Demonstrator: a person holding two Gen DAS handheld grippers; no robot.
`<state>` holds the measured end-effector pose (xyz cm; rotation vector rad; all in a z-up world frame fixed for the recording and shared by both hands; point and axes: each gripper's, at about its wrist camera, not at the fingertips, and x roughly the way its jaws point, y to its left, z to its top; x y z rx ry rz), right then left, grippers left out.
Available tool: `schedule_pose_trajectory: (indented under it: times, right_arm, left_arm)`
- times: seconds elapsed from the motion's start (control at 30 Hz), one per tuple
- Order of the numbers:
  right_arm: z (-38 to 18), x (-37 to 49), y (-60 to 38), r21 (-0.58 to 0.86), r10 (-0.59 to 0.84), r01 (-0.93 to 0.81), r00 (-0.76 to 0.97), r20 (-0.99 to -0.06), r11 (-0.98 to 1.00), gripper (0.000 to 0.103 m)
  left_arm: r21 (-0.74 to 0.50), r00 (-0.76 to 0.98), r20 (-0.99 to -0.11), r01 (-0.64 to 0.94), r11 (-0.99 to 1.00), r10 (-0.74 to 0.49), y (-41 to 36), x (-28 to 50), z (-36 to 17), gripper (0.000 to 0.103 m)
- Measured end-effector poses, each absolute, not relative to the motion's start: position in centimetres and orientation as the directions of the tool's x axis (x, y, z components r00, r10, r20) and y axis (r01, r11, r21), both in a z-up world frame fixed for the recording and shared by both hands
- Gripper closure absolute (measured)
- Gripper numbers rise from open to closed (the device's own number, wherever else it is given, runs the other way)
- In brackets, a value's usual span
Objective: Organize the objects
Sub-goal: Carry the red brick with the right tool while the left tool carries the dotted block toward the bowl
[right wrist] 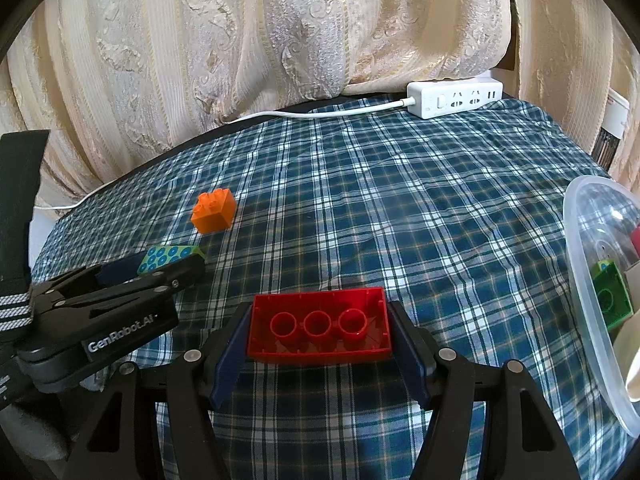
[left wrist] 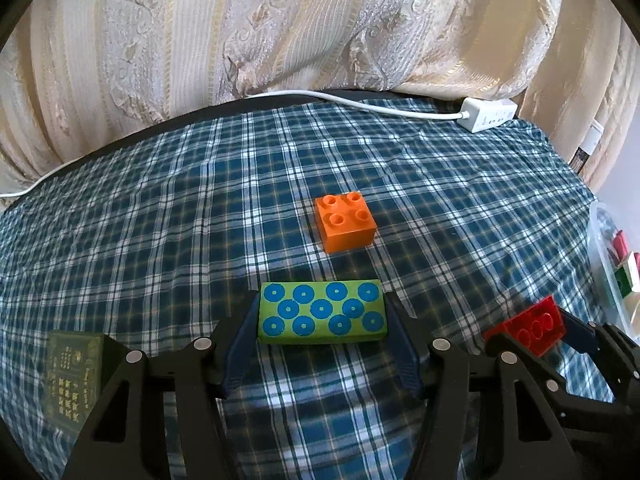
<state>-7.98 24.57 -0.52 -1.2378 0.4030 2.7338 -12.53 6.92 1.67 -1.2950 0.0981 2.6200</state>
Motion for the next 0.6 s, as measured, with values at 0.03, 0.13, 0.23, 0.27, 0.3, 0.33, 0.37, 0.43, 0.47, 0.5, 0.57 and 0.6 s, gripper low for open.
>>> schedule_pose_trajectory:
  times: [0.03, 0.13, 0.23, 0.27, 0.3, 0.33, 0.37, 0.43, 0.47, 0.5, 0.57, 0.6]
  right_arm:
    - [-0.5, -7.9, 24.7, 0.197, -0.007, -0.213, -0.662, -0.75, -0.957, 0.034]
    - [-0.3, -7.7, 24.9, 0.212, -0.01, -0.219, -0.672, -0.741, -0.953, 0.034]
    - [0.1, -7.5, 25.1, 0.225, -0.011, -0.22, -0.691, -0.723, -0.949, 0.034]
    - [0.4, -7.3, 25.3, 0.23, -0.009, -0.222, -0.701, -0.713, -0.947, 0.034]
    - [0.6, -7.2, 25.3, 0.233, -0.007, -0.225, -0.707, -0.707, -0.946, 0.034]
    - [0.8, -7.0, 25.5, 0.238, -0.004, -0.228, -0.714, -0.701, -0.944, 0.034]
    - [1.1, -6.8, 25.8, 0.243, 0.003, -0.237, -0.722, -0.692, -0.941, 0.034]
    - [1.6, -6.5, 26.3, 0.251, 0.018, -0.253, -0.736, -0.677, -0.934, 0.034]
    - [1.8, -6.3, 26.7, 0.26, 0.021, -0.261, -0.743, -0.669, -0.93, 0.034]
    - [2.1, -6.2, 27.0, 0.268, 0.024, -0.267, -0.748, -0.663, -0.926, 0.034]
    - [2.5, -5.8, 27.7, 0.279, 0.033, -0.28, -0.758, -0.651, -0.919, 0.034]
    - [2.7, -5.6, 28.1, 0.285, 0.036, -0.285, -0.762, -0.646, -0.915, 0.034]
  left_arm:
    - [-0.036, -0.591, -0.79, -0.224, -0.974, 0.165, 7.0, -12.3, 1.8, 0.042]
    - [-0.032, -0.596, -0.786, -0.227, -0.973, 0.165, 7.1, -11.7, 2.2, 0.042]
    - [-0.028, -0.604, -0.78, -0.228, -0.973, 0.164, 7.3, -11.1, 2.6, 0.042]
    - [-0.025, -0.607, -0.778, -0.228, -0.973, 0.163, 7.3, -10.9, 2.8, 0.042]
    - [-0.023, -0.611, -0.775, -0.229, -0.973, 0.162, 7.4, -10.6, 2.9, 0.042]
    - [-0.023, -0.614, -0.773, -0.229, -0.973, 0.162, 7.4, -10.4, 3.1, 0.042]
    - [-0.023, -0.616, -0.771, -0.229, -0.973, 0.163, 7.4, -10.3, 3.2, 0.042]
    - [-0.021, -0.619, -0.768, -0.231, -0.973, 0.163, 7.6, -9.8, 3.5, 0.042]
    - [-0.018, -0.621, -0.767, -0.233, -0.972, 0.163, 7.7, -9.6, 3.6, 0.042]
    - [-0.015, -0.623, -0.765, -0.235, -0.972, 0.163, 7.8, -9.3, 3.7, 0.042]
    - [-0.01, -0.626, -0.763, -0.24, -0.971, 0.163, 8.1, -9.0, 3.9, 0.042]
    - [-0.007, -0.628, -0.761, -0.242, -0.97, 0.163, 8.2, -8.8, 4.1, 0.042]
